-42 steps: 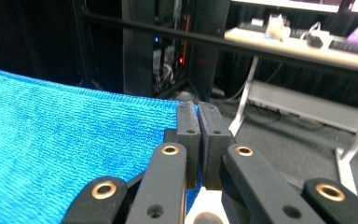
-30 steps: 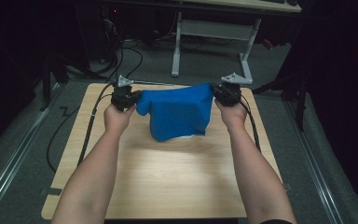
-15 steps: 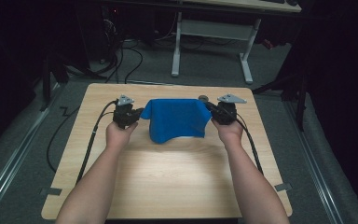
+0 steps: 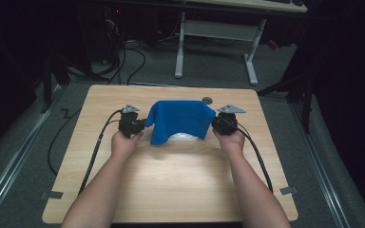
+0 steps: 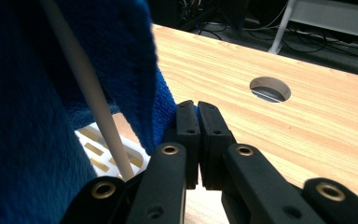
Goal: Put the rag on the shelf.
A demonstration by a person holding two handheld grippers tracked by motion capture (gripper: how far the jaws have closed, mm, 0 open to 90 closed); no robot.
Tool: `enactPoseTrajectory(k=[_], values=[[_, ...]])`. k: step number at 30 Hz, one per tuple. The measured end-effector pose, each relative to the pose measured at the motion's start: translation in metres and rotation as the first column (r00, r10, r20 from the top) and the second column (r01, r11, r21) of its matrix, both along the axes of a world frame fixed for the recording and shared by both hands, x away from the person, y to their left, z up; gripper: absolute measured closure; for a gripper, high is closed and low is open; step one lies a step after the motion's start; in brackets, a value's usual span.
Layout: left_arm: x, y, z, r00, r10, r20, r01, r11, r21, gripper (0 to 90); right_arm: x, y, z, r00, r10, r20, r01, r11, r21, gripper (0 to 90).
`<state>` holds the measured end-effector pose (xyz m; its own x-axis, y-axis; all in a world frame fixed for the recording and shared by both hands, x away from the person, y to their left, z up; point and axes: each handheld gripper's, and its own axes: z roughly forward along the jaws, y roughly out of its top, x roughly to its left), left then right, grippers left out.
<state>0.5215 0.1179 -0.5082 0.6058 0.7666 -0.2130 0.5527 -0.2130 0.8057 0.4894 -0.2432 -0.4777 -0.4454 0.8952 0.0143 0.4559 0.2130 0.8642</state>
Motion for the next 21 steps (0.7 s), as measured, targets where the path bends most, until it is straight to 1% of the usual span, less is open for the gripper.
enactPoseTrajectory(k=[2, 7, 9, 12, 15, 19, 21], values=[[-0.001, -0.002, -0.002, 1.0, -0.006, -0.004, 0.006, 1.0, -0.003, 87.8, 0.0, -0.001, -0.003, 1.0, 0.0, 0.002, 0.0, 1.0, 0.006, 88.8], [-0.006, -0.005, -0.003, 0.9997, -0.025, 0.007, 0.025, 0.9997, 0.003, 87.7, 0.001, -0.004, -0.011, 0.9997, -0.005, -0.026, 0.005, 1.0, 0.006, 88.7], [-0.008, -0.006, -0.002, 0.9995, -0.028, 0.011, 0.028, 0.9996, 0.004, 87.4, 0.001, -0.004, -0.014, 0.9993, -0.007, -0.037, 0.008, 1.0, 0.014, 88.6], [-0.01, -0.005, -0.001, 0.9996, -0.022, 0.017, 0.021, 0.9997, 0.007, 84.8, 0.002, -0.004, -0.015, 0.9993, -0.005, -0.038, 0.006, 1.0, 0.026, 87.8], [-0.011, -0.003, -0.001, 0.9998, -0.016, 0.012, 0.015, 0.9999, 0.004, 80.4, 0.003, -0.002, -0.015, 0.9991, -0.009, -0.041, 0.01, 0.999, 0.031, 85.7], [-0.011, 0.001, -0.001, 1.0, 0.001, -0.002, -0.001, 1.0, -0.005, 77.7, 0.002, -0.002, -0.015, 0.999, -0.012, -0.043, 0.013, 0.999, 0.035, 82.6], [-0.011, 0.002, -0.001, 1.0, 0.004, 0.0, -0.004, 1.0, -0.001, 76.2, 0.002, -0.003, -0.015, 0.9988, -0.015, -0.046, 0.017, 0.999, 0.038, 81.3]])
